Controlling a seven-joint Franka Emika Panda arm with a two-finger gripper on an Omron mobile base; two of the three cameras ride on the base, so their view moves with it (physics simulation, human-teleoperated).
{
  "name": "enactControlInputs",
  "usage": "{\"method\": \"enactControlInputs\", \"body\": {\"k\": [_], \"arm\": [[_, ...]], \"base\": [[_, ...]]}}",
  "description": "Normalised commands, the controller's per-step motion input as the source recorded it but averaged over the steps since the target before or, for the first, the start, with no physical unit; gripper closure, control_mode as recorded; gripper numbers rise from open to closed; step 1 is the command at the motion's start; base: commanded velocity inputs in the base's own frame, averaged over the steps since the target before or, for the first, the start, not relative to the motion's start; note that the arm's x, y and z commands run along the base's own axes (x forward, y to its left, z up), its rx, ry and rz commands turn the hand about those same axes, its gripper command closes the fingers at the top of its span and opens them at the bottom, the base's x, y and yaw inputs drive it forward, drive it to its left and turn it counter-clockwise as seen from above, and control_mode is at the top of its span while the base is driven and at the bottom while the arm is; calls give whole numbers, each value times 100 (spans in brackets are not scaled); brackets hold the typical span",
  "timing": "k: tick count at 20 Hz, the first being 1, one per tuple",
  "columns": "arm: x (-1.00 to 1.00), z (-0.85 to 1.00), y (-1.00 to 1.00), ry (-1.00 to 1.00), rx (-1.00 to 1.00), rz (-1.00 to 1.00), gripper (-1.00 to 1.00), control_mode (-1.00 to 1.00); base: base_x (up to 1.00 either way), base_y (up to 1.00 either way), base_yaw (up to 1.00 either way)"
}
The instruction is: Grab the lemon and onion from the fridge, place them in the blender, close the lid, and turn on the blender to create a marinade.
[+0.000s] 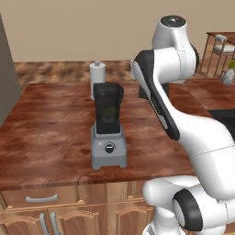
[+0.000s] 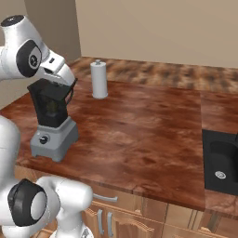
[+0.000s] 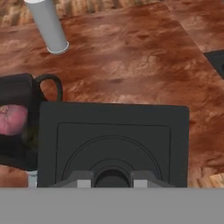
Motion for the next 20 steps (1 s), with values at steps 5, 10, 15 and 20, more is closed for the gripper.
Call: {"method": "enactControlInputs", "body": {"k": [5,10,15,20], "arm": [[2,19,60,0,-1,0,100,-100],[14,1,60,0,-1,0,100,-100],[23,0,55,0,0,0,100,-100],[32,0,31,1,0,0,100,-100]], "base": [[0,0,0],[0,0,0],[0,0,0],[0,0,0]]}}
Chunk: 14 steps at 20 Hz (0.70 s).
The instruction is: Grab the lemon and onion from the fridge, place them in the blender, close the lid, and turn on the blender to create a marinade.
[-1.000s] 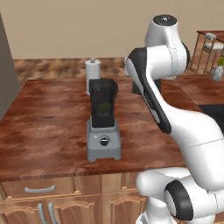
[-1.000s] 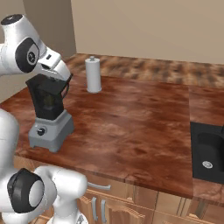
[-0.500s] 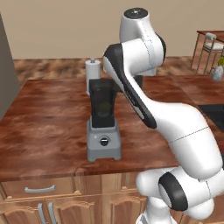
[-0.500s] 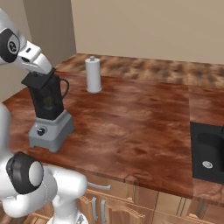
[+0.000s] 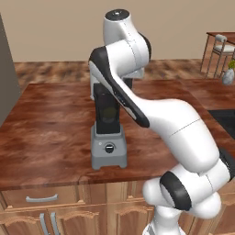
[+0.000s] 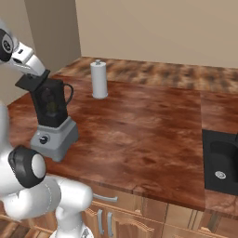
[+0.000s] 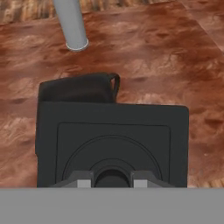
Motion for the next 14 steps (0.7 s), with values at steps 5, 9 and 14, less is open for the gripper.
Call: {"method": "enactControlInputs", "body": {"k": [5,9,14], "arm": [[44,0,1,1,0,0,100,-100],[43,-2,0,0,0,1,100,-100],[33,-13,0,0,0,2,100,-100]], "base": [[0,0,0],[0,0,0],[0,0,0]]}}
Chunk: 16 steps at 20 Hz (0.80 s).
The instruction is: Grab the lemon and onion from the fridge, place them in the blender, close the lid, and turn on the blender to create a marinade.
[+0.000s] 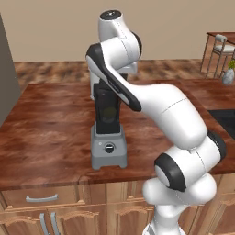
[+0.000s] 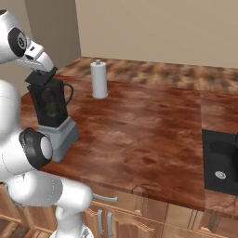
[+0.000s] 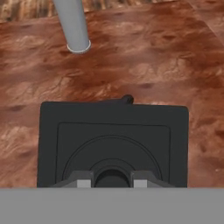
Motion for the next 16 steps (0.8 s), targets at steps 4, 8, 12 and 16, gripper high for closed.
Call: {"method": "enactControlInputs", "body": {"k": [4,8,12,16], "arm": [[24,-19,0,0,0,2,100,-100],[20,-19,0,0,0,2,100,-100],[23,-16,0,0,0,2,100,-100],[23,-16,11,2,0,5,100,-100]], "base": [[0,0,0],[0,0,0],[0,0,0],[0,0,0]]}}
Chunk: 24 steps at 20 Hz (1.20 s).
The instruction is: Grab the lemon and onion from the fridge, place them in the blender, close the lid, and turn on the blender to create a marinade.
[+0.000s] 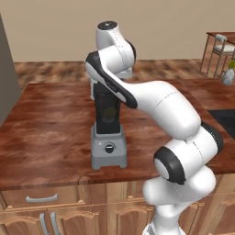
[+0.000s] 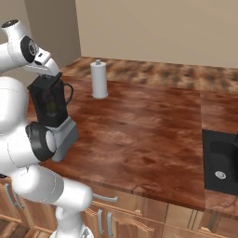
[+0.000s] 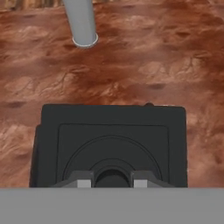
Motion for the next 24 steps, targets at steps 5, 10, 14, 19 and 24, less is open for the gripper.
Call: {"method": "enactControlInputs", "body": {"k": [5,10,14,19,24], "arm": [[22,-11,22,5,0,5,100,-100],[21,-11,23,4,0,6,100,-100],[4,-14,5,1,0,6,100,-100],[0,-11,0,-2,0,5,100,-100],[0,-12,-5,-4,0,1,100,-100]], "base": [[0,0,0],[0,0,0],[0,0,0],[0,0,0],[0,0,0]]}}
